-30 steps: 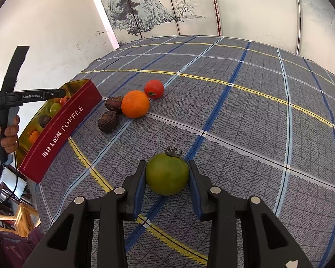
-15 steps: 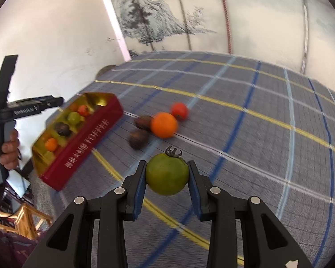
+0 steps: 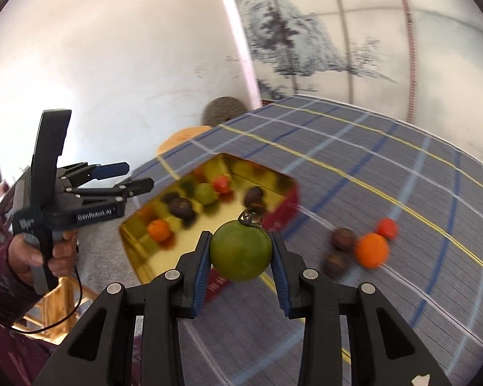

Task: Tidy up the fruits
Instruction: 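Carry the green fruit into the tin and open the right tool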

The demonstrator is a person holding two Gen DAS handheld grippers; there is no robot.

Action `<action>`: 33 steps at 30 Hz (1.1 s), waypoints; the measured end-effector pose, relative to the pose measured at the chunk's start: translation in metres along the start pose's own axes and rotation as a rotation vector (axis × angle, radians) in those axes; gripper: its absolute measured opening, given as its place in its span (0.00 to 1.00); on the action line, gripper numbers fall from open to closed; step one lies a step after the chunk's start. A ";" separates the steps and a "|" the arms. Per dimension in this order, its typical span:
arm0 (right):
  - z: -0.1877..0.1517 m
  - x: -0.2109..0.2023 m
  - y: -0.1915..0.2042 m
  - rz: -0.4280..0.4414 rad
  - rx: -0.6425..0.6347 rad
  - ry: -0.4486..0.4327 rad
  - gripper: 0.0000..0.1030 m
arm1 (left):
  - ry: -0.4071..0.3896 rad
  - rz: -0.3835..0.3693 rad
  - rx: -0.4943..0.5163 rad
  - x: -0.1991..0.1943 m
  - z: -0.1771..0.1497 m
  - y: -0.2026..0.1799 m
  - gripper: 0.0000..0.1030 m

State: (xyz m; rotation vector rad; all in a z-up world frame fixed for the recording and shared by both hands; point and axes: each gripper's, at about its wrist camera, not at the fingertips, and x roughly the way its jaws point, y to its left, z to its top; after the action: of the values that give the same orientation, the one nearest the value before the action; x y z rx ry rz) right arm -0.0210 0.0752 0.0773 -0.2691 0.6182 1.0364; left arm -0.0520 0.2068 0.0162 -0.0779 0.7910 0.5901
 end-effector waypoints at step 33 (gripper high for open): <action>0.028 0.158 0.056 0.097 -0.087 0.267 0.33 | -0.008 0.064 -0.001 -0.005 -0.032 0.036 0.61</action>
State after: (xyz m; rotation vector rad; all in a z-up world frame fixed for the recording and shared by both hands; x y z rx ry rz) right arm -0.0027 0.2300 0.0101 -0.4628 0.8340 1.1323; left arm -0.0945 0.2252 0.0022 -0.0518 0.7878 0.6511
